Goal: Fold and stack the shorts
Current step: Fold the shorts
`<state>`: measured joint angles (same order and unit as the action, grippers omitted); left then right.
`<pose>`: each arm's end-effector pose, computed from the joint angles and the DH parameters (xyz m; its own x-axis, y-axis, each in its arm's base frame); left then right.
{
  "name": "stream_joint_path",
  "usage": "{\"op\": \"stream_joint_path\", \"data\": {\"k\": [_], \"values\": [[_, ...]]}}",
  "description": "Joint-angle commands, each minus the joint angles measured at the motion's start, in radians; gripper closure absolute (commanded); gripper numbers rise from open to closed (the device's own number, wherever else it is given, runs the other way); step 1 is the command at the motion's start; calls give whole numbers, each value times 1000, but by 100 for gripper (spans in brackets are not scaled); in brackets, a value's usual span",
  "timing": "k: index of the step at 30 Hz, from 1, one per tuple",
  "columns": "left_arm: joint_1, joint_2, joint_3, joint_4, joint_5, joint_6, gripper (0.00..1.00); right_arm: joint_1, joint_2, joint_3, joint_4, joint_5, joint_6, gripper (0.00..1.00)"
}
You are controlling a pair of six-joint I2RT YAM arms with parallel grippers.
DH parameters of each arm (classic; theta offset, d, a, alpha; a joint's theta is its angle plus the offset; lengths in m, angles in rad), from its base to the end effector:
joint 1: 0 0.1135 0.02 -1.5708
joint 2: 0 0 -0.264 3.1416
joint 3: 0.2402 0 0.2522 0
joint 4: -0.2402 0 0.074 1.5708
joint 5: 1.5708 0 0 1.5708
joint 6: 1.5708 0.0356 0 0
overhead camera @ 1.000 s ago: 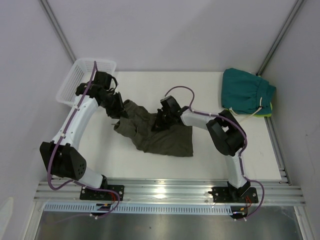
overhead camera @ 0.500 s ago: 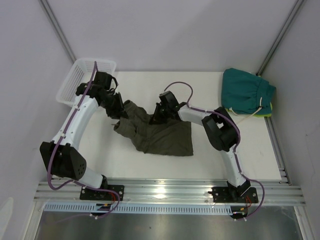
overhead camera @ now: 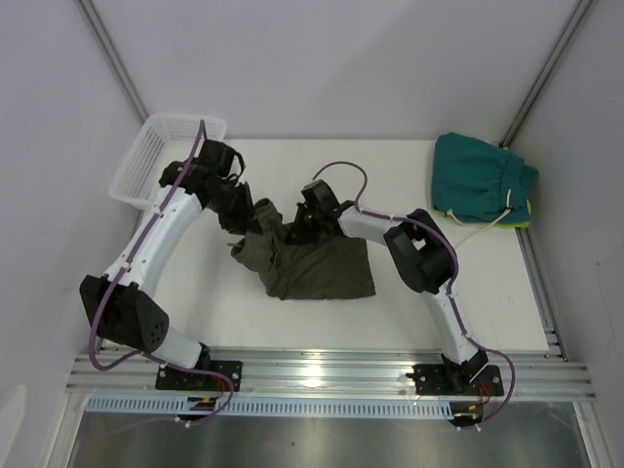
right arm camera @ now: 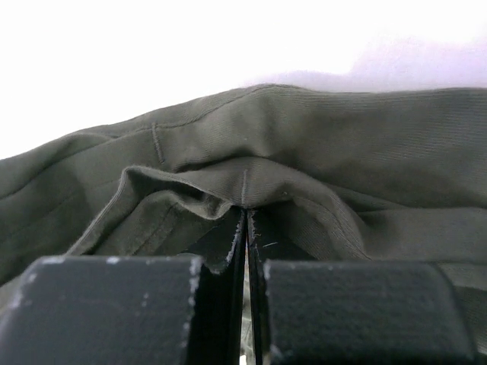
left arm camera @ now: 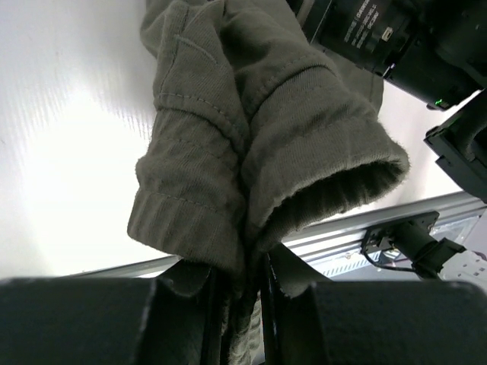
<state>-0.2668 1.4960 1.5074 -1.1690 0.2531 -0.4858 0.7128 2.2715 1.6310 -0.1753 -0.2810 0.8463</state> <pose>0.2755 -0.0846 0.3402 -0.9457 -0.2101 -0.2480 -0.1010 0.9151 -0.3903 0.3693 0.3322 0.1382 -0.9433 0.1356 -0.3029 -0.0991 0.7560 0.6470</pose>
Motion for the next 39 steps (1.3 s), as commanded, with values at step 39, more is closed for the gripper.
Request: {"op": "stream_joint_path", "data": {"k": [39], "values": [[-291, 339, 439, -247, -481, -324, 100, -308, -627, -703, -178, 105, -236, 100]]}}
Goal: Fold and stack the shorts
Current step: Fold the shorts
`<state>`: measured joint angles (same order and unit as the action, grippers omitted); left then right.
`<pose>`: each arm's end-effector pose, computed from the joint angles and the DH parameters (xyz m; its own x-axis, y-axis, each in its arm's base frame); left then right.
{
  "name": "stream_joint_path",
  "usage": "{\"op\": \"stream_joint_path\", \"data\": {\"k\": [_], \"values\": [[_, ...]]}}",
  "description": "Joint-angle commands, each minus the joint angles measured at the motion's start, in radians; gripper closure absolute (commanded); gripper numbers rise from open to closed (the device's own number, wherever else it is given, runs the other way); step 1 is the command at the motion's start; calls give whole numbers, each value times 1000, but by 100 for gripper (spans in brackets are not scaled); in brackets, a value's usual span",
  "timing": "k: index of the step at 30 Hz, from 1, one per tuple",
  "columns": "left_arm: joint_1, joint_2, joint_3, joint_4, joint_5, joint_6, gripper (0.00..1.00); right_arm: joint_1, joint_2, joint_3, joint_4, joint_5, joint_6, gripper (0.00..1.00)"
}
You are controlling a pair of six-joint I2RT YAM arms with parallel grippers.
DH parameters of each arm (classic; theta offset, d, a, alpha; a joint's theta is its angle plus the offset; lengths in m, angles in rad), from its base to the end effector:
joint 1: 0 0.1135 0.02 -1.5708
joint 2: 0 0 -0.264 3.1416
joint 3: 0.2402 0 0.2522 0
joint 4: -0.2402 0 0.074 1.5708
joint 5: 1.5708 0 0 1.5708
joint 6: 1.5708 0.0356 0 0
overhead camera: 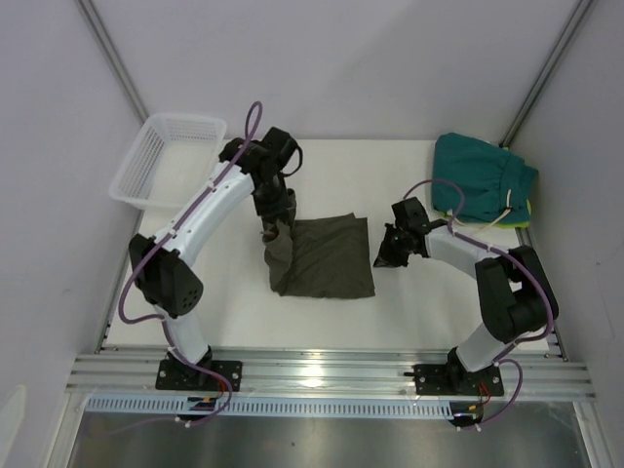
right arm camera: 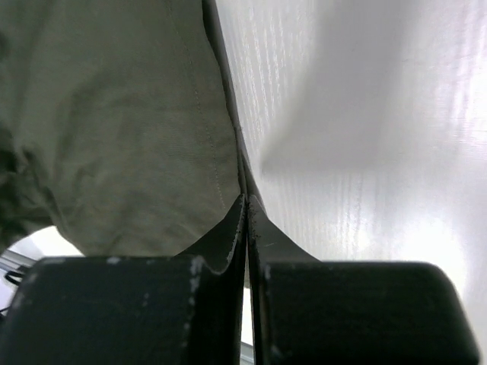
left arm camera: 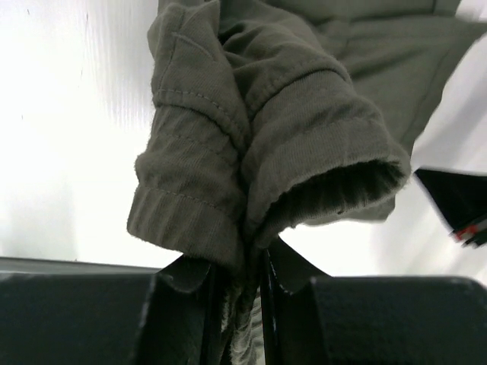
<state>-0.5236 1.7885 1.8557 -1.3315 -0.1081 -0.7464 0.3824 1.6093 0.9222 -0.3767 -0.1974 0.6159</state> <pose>0.3054 -0.1719 0.3433 -0.9245 -0.2457 -0.2913 -0.2164 0.9677 -0.1294 0.2854 0.1223 0.1731 -0.9244 0.2388 -0.2973 0.0978 0.9020 0.4204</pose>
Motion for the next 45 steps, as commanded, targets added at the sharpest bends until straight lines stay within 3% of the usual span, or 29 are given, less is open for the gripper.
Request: {"op": "stream_joint_path", "data": {"k": [1, 16, 32, 35, 36, 38, 39, 45], "values": [[-61, 60, 108, -112, -143, -86, 100, 29, 47, 6, 25, 23, 4, 100], [-260, 271, 364, -224, -292, -159, 100, 76, 133, 9, 74, 7, 47, 100], [-355, 394, 366, -196, -315, -39, 98, 42, 101, -49, 82, 18, 70, 100], [-355, 405, 376, -169, -260, -16, 66, 32, 61, -72, 82, 32, 74, 100], [-358, 404, 382, -155, -260, -15, 47, 21, 52, -78, 84, 30, 77, 100], [-358, 394, 395, -132, -240, -4, 22, 13, 31, -88, 76, 29, 74, 100], [-358, 390, 401, -98, -228, 11, 1, 6, 26, -91, 71, 29, 71, 100], [-362, 350, 462, -2, -91, 32, 1, -33, -32, -128, 79, 18, 71, 100]]}}
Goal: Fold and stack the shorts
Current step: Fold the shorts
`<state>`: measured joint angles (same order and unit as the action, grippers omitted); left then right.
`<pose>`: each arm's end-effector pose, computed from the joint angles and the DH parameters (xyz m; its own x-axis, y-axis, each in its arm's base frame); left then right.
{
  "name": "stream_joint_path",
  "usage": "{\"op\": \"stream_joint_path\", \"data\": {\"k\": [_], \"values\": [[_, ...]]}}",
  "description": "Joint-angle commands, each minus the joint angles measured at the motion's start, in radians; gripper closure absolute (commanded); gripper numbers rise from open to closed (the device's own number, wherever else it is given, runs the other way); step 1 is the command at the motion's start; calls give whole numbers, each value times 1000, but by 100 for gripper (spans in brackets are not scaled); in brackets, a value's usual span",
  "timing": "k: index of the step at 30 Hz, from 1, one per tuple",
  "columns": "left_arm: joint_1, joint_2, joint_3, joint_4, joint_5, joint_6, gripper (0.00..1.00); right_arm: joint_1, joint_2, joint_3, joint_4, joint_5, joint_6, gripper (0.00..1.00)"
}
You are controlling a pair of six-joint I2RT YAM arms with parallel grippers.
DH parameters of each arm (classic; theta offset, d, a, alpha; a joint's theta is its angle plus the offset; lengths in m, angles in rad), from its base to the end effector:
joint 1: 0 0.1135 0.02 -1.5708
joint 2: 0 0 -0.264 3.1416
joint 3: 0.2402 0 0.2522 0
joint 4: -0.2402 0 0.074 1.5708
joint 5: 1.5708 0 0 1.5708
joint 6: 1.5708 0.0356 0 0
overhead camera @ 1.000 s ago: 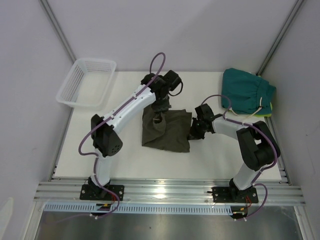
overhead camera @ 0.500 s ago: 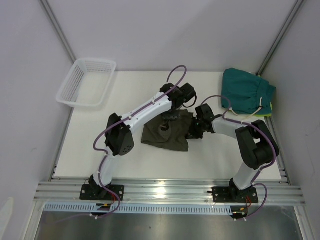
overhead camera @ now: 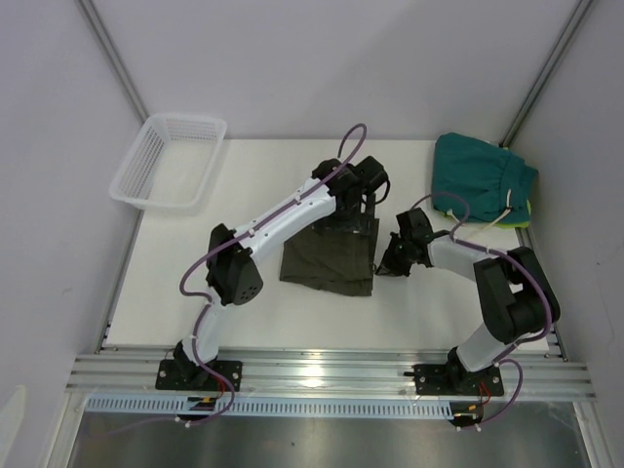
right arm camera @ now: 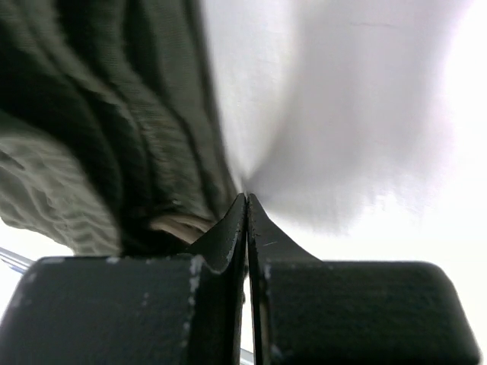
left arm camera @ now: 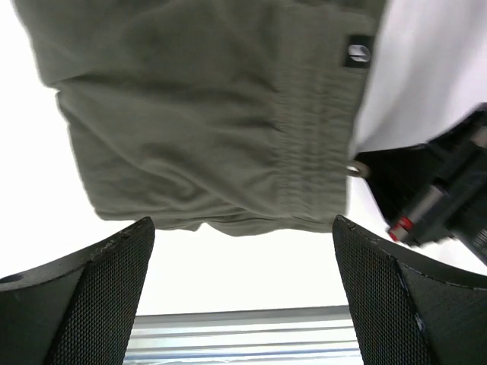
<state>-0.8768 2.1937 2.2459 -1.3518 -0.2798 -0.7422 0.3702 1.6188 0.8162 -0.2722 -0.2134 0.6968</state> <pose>0.2919 -0.3354 0.2964 -0.9215 0.0919 -0.3773 0.0931 0.9955 0.0150 0.2749 0.1148 0.1470 -0.9160 0.3173 -0.2454 0.1830 0.8750 0.4483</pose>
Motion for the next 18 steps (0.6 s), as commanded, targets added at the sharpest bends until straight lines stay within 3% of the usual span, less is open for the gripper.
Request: {"op": "stream_joint_path", "data": {"k": [1, 8, 11, 14, 15, 16, 18], "values": [[-8, -69, 86, 26, 83, 24, 1, -27, -49, -23, -27, 34, -11, 100], [56, -186, 40, 48, 119, 70, 1, -109, -148, -28, -55, 17, -48, 100], [165, -279, -90, 118, 204, 113, 1, -128, -214, 4, -67, -15, -66, 94], [216, -425, -392, 242, 264, 180, 1, -131, -221, 72, -84, -88, -74, 74], [238, -502, -484, 328, 260, 193, 1, -134, -212, 89, -93, -113, -71, 55], [246, -537, -564, 371, 248, 207, 1, -139, -194, 104, -90, -138, -63, 43], [271, -583, -627, 471, 263, 248, 1, -148, -188, 104, -27, -219, -27, 29]]}}
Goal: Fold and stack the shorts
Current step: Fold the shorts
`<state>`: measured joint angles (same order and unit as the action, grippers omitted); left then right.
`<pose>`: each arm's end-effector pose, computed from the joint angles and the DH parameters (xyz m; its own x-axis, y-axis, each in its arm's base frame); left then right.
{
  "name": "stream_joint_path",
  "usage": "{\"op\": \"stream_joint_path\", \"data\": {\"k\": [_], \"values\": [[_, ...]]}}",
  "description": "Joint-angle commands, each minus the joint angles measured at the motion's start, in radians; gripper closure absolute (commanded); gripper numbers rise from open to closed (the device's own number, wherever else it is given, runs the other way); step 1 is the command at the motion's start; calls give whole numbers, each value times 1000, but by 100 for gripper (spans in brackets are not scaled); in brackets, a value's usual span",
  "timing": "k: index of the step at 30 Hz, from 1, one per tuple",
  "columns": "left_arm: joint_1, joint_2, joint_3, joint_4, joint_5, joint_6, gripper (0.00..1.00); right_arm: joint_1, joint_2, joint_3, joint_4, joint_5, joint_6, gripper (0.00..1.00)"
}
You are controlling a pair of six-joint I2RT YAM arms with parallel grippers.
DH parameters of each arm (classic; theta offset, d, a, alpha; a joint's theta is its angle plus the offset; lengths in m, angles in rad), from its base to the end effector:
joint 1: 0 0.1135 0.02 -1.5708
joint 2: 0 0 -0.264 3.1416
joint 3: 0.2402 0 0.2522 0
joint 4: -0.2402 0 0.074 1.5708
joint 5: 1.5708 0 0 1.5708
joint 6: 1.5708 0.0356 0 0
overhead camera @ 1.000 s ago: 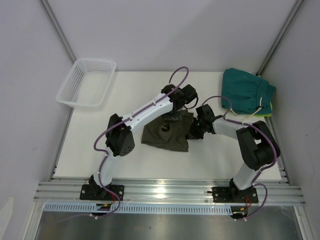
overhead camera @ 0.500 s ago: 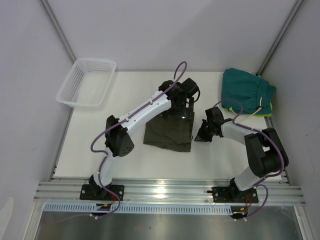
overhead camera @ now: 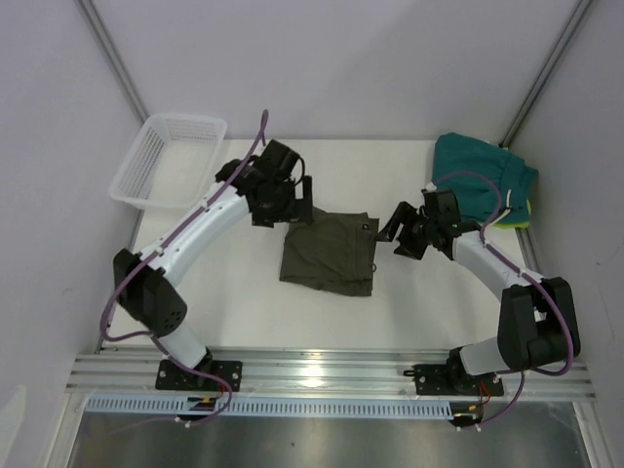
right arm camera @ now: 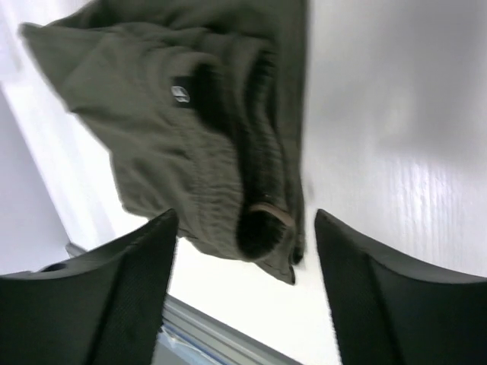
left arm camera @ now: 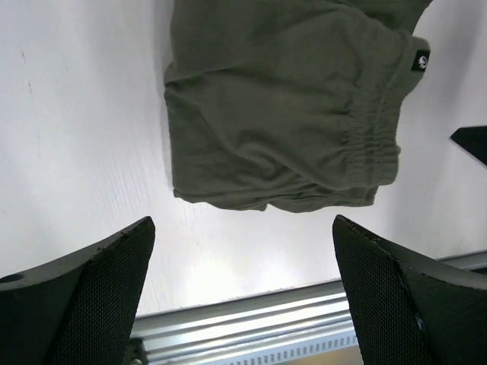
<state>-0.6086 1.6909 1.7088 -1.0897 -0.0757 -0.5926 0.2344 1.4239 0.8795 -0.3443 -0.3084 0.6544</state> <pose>0.2870 -0.1967 0.3438 -0.8994 -0.0521 -0.4340 0.0459 0.9761 -0.2122 0.2796 0.0779 0.2153 -0.8470 0.3940 -0.3568 0.1363 0.8098 0.5707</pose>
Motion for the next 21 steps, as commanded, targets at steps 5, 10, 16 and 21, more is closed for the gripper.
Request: {"op": "stream_joint_path", "data": {"k": [5, 10, 16, 21], "values": [[17, -79, -227, 310, 196, 152, 1, 6, 72, 35, 111, -193, 50, 3], [17, 10, -206, 347, 225, 160, 1, 43, 119, -22, 195, -198, 79, 2], [76, 179, -129, 421, 326, 129, 1, 80, 168, -118, 378, -179, 102, 2], [122, 272, -95, 531, 355, 125, 1, 83, 254, -137, 485, -175, 113, 6]]}}
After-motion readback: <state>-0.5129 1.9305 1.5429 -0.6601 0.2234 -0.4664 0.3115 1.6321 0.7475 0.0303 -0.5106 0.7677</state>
